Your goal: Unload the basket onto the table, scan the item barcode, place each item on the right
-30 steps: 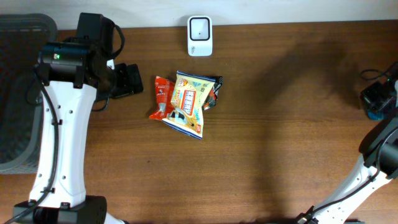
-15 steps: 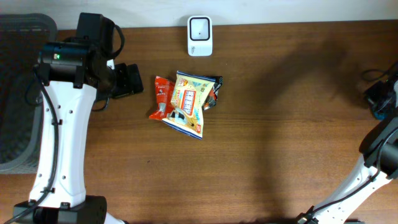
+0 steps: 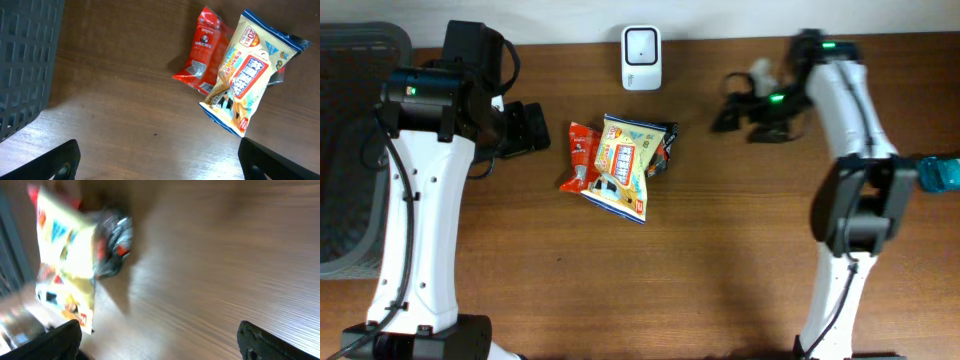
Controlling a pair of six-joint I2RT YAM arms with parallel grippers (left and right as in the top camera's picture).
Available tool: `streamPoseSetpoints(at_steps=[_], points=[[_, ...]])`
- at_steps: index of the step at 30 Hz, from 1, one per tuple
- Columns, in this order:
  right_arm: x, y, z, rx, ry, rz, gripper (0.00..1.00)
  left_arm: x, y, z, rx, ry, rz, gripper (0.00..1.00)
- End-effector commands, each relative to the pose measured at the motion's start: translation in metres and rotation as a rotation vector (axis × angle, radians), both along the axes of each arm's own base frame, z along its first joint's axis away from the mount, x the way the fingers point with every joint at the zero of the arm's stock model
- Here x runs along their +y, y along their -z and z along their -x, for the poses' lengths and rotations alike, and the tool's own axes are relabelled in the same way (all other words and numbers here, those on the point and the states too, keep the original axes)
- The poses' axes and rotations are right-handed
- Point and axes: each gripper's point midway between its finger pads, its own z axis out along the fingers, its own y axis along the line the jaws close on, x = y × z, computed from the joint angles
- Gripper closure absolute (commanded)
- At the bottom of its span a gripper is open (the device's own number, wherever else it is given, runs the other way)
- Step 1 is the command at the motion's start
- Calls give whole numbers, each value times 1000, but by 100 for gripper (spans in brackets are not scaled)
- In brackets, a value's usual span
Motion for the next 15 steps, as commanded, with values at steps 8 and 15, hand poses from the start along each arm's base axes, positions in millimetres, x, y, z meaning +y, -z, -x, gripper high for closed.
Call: streamPoseSetpoints(at_steps=[8, 15], points=[[162, 16, 38, -13, -145, 1, 12, 1, -3, 0, -13, 9, -13, 1], [171, 36, 42, -58, -99, 214, 25, 2, -3, 0, -13, 8, -13, 1]])
